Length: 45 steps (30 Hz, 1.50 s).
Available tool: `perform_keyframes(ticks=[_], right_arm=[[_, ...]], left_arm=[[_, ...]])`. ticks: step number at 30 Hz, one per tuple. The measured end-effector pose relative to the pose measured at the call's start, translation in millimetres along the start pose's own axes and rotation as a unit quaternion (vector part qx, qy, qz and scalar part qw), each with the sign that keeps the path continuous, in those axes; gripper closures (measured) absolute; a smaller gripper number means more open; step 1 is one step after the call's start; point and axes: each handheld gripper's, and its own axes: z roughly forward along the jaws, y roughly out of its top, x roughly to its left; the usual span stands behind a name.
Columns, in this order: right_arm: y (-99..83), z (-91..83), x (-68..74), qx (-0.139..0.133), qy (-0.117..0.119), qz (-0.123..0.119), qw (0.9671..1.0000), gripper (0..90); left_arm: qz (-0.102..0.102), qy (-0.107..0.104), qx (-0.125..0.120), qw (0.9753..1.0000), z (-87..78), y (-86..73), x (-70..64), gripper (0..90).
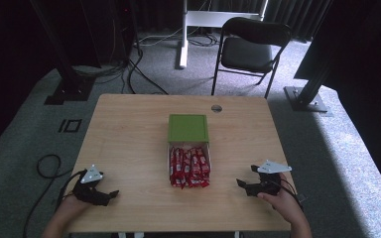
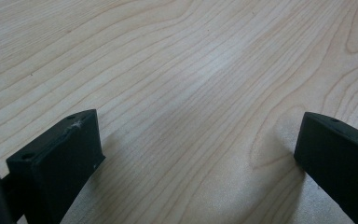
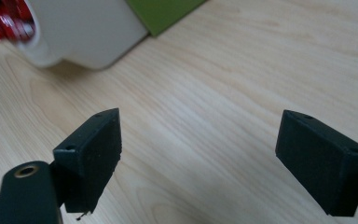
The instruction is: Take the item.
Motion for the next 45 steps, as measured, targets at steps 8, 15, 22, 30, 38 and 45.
perform_keyframes(ticks=[8, 15, 22, 30, 38, 45], right_arm=[[17.5, -6.4, 2.7, -0.021, -0.008, 0.007, 0.9997, 14.3], [34.8, -10.2, 8.3, -0.040, -0.011, -0.002, 0.9991, 14.3], [50.7, -10.2, 18.3, -0.059, 0.003, -0.005, 0.9982, 14.4], [76.5, -3.8, 34.1, -0.087, 0.027, -0.018, 0.9957, 14.6], [98.9, 8.1, 56.2, -0.101, 0.057, -0.041, 0.9924, 17.7], [113.1, 23.0, 75.6, -0.102, 0.083, -0.060, 0.9895, 17.8]], left_arm=[[-0.002, 0.000, -0.001, 1.0000, 0.1, 0.0, -0.2, 1.6], [-0.002, 0.000, -0.001, 1.0000, 0.1, -0.1, -0.2, 1.5], [-0.001, 0.000, -0.001, 1.0000, 0.1, 0.0, -0.1, 1.5], [-0.001, 0.000, -0.001, 1.0000, 0.1, 0.0, -0.1, 1.5], [-0.001, 0.000, -0.001, 1.0000, 0.1, 0.0, -0.1, 1.5], [-0.001, 0.000, -0.001, 1.0000, 0.1, 0.0, -0.1, 1.5]])
